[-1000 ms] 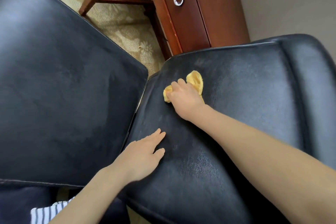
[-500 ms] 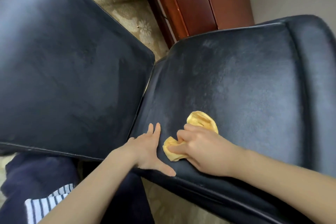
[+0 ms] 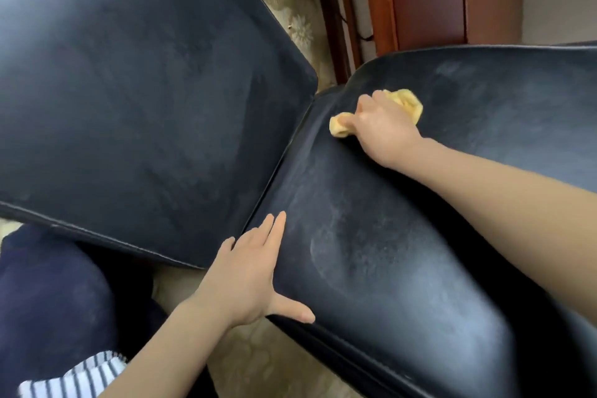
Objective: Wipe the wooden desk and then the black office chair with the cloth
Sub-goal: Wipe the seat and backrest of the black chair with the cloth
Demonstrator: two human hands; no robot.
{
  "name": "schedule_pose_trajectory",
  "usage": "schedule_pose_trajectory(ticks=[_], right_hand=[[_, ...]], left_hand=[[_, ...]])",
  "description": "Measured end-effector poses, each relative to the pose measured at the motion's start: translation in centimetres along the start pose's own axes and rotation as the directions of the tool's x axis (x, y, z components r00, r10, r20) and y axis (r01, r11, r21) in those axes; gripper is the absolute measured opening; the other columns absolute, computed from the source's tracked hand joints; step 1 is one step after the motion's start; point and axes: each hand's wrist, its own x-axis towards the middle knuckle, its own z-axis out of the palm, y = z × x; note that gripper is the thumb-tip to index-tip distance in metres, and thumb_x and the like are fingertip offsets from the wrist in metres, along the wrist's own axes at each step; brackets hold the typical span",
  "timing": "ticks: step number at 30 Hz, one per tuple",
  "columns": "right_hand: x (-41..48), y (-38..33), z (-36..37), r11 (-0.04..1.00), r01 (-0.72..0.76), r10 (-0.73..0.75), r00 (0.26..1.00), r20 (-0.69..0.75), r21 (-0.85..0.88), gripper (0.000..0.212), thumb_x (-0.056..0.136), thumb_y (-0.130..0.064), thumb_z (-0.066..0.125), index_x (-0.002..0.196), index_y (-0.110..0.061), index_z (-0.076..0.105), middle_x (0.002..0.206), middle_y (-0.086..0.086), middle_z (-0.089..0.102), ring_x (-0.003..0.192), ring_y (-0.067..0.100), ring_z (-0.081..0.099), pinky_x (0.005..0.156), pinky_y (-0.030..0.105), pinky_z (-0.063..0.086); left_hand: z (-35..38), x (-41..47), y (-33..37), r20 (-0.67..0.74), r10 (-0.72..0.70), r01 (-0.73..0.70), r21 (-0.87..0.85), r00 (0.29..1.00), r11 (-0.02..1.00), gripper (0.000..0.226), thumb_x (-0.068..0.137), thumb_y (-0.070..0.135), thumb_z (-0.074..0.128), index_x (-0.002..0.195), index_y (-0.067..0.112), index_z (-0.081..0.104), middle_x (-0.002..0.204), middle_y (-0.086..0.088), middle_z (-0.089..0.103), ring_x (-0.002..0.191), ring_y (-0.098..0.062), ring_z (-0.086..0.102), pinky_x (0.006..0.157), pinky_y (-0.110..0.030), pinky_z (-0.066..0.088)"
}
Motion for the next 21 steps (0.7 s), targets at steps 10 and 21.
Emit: schedule_pose_trajectory(ticks=[10, 21], right_hand=[[-0.2, -7.4, 2.1, 0.963, 0.262, -0.268, 0.956, 0.117, 0.065, 0.028, 0.094, -0.013, 0.04, 0.11, -0.014, 0.062, 0.111, 0.008, 0.058, 0.099, 0.024, 0.047, 0.076, 0.029, 0.033], [-13.0, -8.9, -2.1, 0.766, 0.544, -0.582, 0.813, 0.011, 0.344, 0.033, 0.099, -0.029, 0.041, 0.128, -0.023, 0.057, 0.111, 0.002, 0.056, 0.089, 0.013, 0.037, 0.081, 0.018, 0.025]], left_hand=[[0.2, -0.1, 0.1, -0.092, -0.072, 0.079, 0.072, 0.993, 0.994, 0.154, 0.023, 0.093, 0.032, 0.143, 0.018, -0.029, 0.155, 0.004, -0.025, 0.144, -0.018, -0.017, 0.117, -0.047, 0.0], [1.1, -2.5, 1.1, -0.239, -0.179, 0.2, 0.066, 0.954, 0.978, 0.145, 0.039, 0.092, 0.041, 0.148, 0.016, -0.017, 0.159, 0.003, -0.009, 0.146, -0.023, -0.005, 0.115, -0.05, 0.006]])
